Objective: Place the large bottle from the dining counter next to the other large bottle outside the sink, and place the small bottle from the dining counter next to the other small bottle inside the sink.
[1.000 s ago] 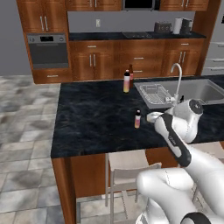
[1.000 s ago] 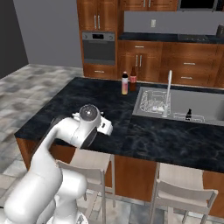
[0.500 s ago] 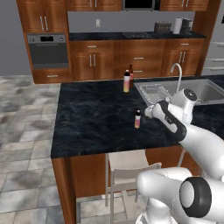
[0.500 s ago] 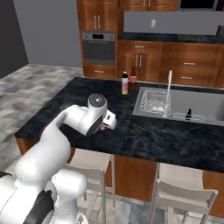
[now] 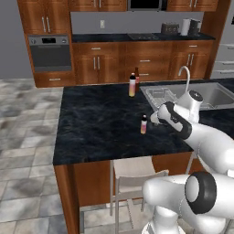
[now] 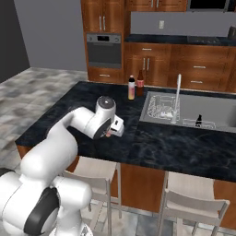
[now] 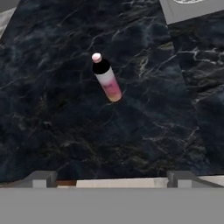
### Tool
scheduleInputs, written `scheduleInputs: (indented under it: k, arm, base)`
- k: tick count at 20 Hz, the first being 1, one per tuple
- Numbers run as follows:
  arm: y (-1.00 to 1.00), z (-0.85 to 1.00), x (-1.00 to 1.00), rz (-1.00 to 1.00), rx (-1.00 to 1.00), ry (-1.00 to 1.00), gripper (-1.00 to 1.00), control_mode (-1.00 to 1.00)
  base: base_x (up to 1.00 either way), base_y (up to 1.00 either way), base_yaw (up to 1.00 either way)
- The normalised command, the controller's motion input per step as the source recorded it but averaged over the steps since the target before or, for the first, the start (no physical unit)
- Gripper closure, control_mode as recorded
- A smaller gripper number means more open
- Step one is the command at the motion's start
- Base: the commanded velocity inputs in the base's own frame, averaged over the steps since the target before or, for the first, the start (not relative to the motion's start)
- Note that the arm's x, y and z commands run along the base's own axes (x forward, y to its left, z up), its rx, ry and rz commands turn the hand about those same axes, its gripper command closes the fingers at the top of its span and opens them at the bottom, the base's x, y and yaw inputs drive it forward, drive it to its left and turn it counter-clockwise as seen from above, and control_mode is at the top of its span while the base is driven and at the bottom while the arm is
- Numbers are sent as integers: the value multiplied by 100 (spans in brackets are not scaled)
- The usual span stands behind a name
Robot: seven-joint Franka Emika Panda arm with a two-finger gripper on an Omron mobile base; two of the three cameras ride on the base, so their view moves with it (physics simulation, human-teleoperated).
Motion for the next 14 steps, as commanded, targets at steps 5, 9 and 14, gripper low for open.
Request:
scheduleInputs:
  k: [5,9,14]
  arm:
    - [1,-28,0,10,-4,0,-100,-100]
    - [0,-4,4,8,0,-1,-100,-100]
    - [0,0,19,4,0,-3,-100,-100]
  base:
    - [0,0,0]
    - [0,0,0]
    - [0,0,0]
